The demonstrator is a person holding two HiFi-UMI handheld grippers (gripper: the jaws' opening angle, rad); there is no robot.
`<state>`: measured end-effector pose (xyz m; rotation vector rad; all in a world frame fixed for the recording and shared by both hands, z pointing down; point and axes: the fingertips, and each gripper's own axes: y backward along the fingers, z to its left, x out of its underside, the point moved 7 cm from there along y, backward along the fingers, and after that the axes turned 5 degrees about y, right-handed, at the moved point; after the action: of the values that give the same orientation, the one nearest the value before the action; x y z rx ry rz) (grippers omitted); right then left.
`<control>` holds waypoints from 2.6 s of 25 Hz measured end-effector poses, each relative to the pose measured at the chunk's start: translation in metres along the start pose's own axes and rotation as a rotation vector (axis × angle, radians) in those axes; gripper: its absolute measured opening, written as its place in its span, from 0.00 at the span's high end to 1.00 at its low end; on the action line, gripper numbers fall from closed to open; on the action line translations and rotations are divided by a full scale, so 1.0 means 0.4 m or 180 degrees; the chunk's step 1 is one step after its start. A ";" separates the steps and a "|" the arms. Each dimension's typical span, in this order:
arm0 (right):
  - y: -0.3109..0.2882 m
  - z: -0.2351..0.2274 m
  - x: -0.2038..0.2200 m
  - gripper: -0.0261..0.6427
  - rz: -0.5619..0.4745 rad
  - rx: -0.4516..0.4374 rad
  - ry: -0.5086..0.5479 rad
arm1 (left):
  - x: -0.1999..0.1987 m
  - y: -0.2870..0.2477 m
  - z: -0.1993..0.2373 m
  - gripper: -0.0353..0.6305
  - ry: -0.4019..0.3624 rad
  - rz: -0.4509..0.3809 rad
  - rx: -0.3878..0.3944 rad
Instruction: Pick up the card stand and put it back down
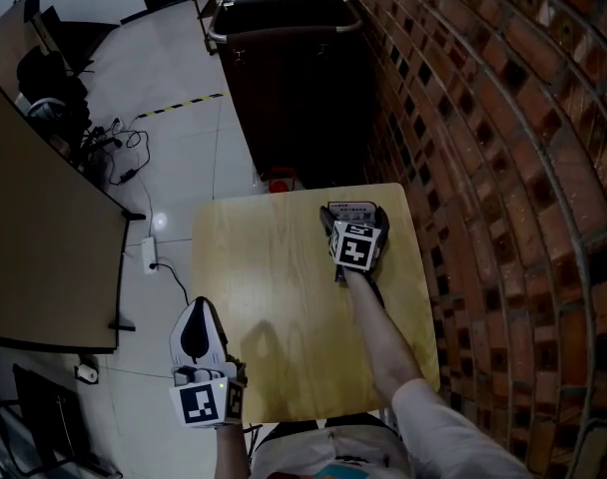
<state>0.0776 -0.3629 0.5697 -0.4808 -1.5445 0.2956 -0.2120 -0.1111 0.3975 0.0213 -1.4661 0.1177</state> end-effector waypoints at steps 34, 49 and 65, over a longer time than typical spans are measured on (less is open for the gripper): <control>0.811 0.026 -0.118 0.10 -0.1378 -0.0640 0.0112 | -0.100 0.098 -0.137 0.96 -0.0094 -0.0540 0.0282; 0.840 0.028 -0.141 0.10 -0.1504 -0.0680 0.0165 | -0.112 0.112 -0.151 0.95 -0.0022 -0.0592 0.0245; 0.842 0.036 -0.136 0.10 -0.1485 -0.0656 0.0196 | -0.104 0.115 -0.137 0.95 -0.0015 -0.0610 0.0268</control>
<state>0.1014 -0.0929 0.3618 -0.2727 -1.5840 -0.2378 -0.1663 -0.0633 0.3478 0.2299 -1.4554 0.0231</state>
